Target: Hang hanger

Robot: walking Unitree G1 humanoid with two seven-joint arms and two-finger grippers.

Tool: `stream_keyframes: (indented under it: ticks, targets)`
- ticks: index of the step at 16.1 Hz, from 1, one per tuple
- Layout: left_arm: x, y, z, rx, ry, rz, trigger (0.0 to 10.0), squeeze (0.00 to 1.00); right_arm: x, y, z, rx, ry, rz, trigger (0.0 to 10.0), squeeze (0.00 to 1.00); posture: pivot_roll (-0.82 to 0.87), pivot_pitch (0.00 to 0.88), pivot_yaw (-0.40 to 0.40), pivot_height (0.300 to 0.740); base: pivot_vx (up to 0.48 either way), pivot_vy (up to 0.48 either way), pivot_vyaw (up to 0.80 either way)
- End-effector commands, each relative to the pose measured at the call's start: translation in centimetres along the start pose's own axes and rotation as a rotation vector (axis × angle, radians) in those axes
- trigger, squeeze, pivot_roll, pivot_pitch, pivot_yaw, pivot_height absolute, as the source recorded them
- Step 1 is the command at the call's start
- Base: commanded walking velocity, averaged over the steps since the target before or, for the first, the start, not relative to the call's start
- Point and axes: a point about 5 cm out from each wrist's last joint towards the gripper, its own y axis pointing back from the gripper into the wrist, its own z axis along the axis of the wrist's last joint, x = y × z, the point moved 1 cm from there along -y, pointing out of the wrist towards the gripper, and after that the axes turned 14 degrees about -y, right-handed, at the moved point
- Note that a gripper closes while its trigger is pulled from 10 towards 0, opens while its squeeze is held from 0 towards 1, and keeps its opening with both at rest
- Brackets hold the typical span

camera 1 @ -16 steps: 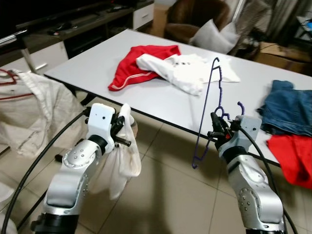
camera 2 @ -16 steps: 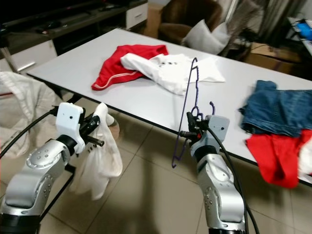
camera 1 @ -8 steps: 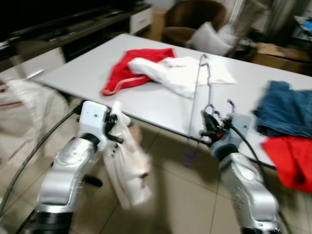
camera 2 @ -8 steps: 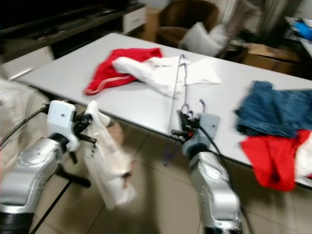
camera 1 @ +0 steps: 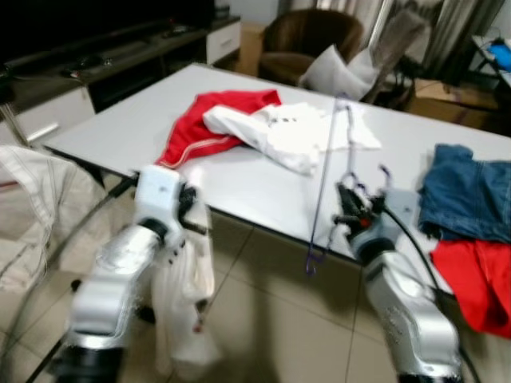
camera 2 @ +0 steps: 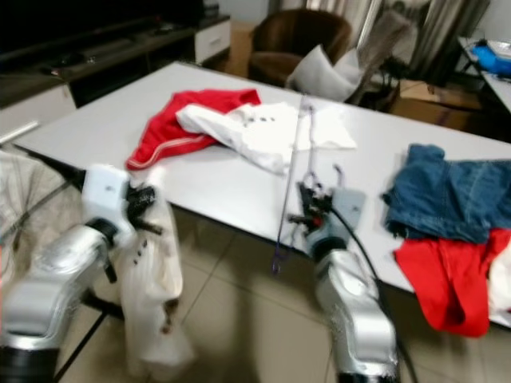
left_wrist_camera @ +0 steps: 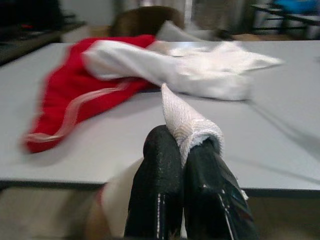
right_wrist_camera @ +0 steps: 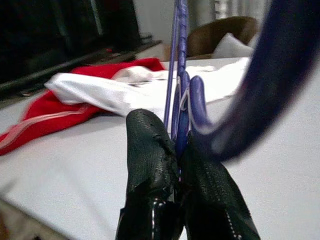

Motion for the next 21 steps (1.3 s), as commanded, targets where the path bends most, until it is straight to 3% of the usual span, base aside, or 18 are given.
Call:
stream_keyframes:
  ticks: [1, 11, 15, 21]
  targets:
    - [0.8, 0.3, 0.6, -0.023, -0.020, 0.023, 10.0, 0.00, 0.7, -0.2, 0.4, -0.022, -0.001, 0.023, 10.0, 0.00, -0.07, 0.000, -0.054, 0.719, 0.345, 0.000, 0.00]
    - [1.1, 0.2, 0.6, -0.024, -0.026, 0.029, 10.0, 0.00, 1.1, -0.3, 0.9, -0.058, -0.015, 0.049, 10.0, 0.00, -0.07, 0.000, -0.056, 0.719, 0.343, 0.000, 0.00]
    - [1.4, 0.1, 0.9, -0.034, -0.043, 0.038, 10.0, 0.00, 0.9, -0.4, 1.0, -0.056, -0.023, 0.054, 10.0, 0.00, -0.07, 0.000, -0.064, 0.719, 0.342, 0.000, -0.40]
    - [1.6, -0.3, 1.7, -0.072, -0.063, 0.017, 10.0, 0.00, 0.8, -0.6, 1.5, -0.064, 0.015, 0.074, 10.0, 0.00, -0.09, 0.000, -0.051, 0.719, 0.344, 0.000, 0.00]
